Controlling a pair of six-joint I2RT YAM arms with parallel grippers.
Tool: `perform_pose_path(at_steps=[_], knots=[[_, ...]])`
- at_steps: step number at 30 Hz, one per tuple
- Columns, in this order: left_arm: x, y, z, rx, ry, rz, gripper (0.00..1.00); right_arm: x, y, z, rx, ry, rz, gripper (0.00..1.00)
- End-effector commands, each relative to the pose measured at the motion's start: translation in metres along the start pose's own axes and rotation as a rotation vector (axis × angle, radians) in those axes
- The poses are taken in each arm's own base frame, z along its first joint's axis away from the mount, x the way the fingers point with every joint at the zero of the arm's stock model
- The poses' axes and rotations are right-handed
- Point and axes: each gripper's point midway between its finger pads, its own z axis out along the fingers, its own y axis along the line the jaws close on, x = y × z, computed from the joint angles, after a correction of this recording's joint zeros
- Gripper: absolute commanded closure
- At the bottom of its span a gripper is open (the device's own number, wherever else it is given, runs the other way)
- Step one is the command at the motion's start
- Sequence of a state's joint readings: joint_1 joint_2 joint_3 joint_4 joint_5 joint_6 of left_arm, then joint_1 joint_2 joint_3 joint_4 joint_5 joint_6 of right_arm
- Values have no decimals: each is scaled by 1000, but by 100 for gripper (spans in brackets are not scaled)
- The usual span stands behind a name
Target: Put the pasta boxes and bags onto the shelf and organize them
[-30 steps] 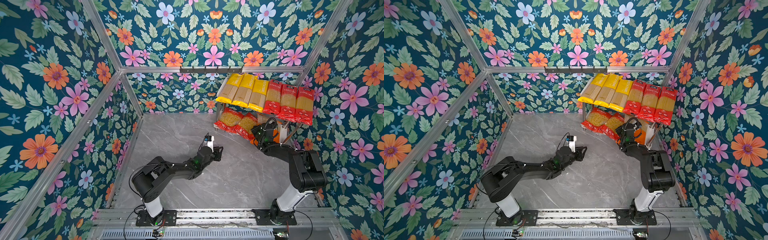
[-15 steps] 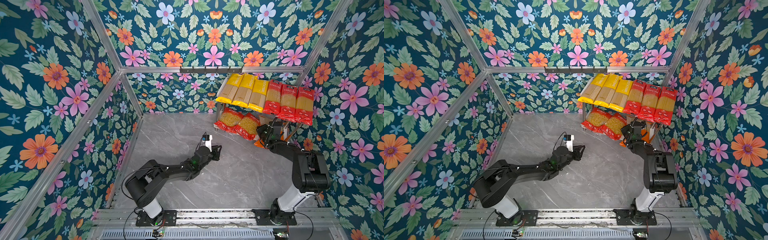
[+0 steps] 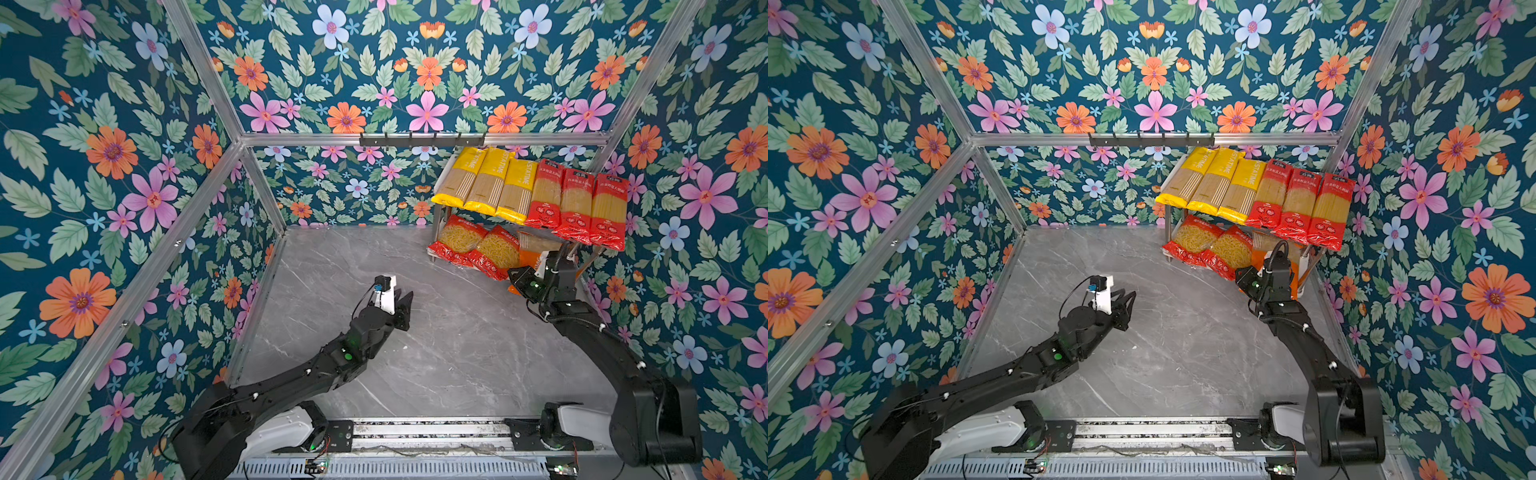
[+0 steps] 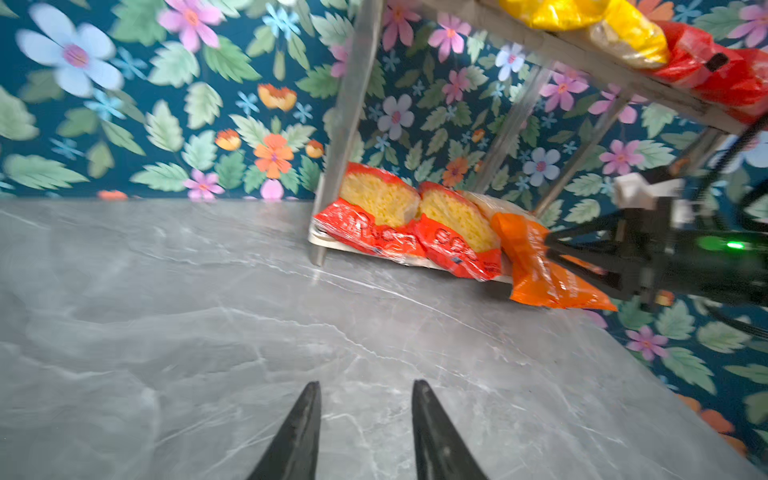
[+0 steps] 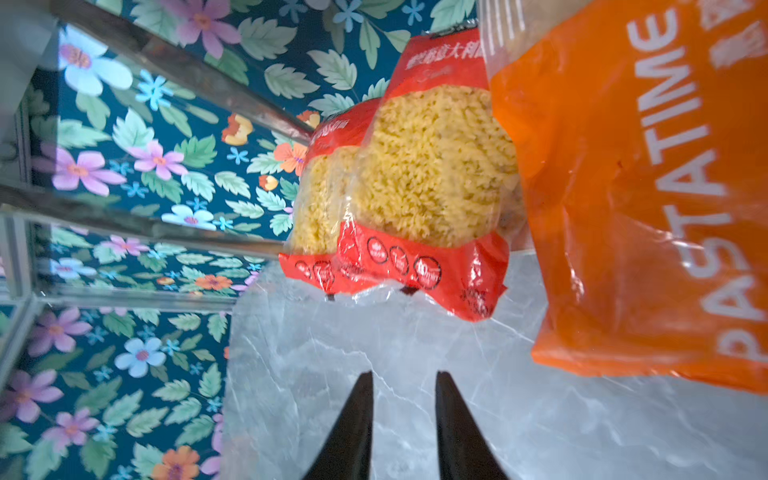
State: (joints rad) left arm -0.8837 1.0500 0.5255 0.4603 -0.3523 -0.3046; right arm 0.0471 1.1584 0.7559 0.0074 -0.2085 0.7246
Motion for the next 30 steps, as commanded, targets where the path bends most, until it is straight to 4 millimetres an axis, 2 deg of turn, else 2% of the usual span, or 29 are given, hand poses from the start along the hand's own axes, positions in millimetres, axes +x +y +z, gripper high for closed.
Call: perform_pose_path(at_steps=[1,4,6,8,10,12,14,20,25,28,30], knots=[[-8,69,-25,-363,-17,195,46,18,-33,-33,164,14,-152,67],[-22,108,-47,-576,-76,322,25,6,-44,-57,200,-90,-188,64],[-23,134,-50,-663,-78,320,19,-8,-50,-67,207,-133,-168,61],[-18,163,-53,-735,-93,286,17,-24,-68,-71,275,-198,-147,58],[-15,194,-63,-852,-121,263,16,-35,-87,-73,346,-286,-164,56],[-9,220,-77,-963,-143,262,16,-39,-100,-71,382,-359,-184,55],[1,238,-81,-1011,-134,279,16,-38,-112,-67,401,-403,-193,55],[36,264,-68,-863,-135,221,15,-25,-142,-48,463,-398,-277,53],[30,258,-44,-695,-181,253,14,-14,-159,-35,459,-426,-294,52],[41,253,-23,-619,-139,314,14,-12,-158,-24,449,-383,-319,50],[42,257,-23,-636,-141,303,14,-14,-153,-20,426,-386,-347,48]])
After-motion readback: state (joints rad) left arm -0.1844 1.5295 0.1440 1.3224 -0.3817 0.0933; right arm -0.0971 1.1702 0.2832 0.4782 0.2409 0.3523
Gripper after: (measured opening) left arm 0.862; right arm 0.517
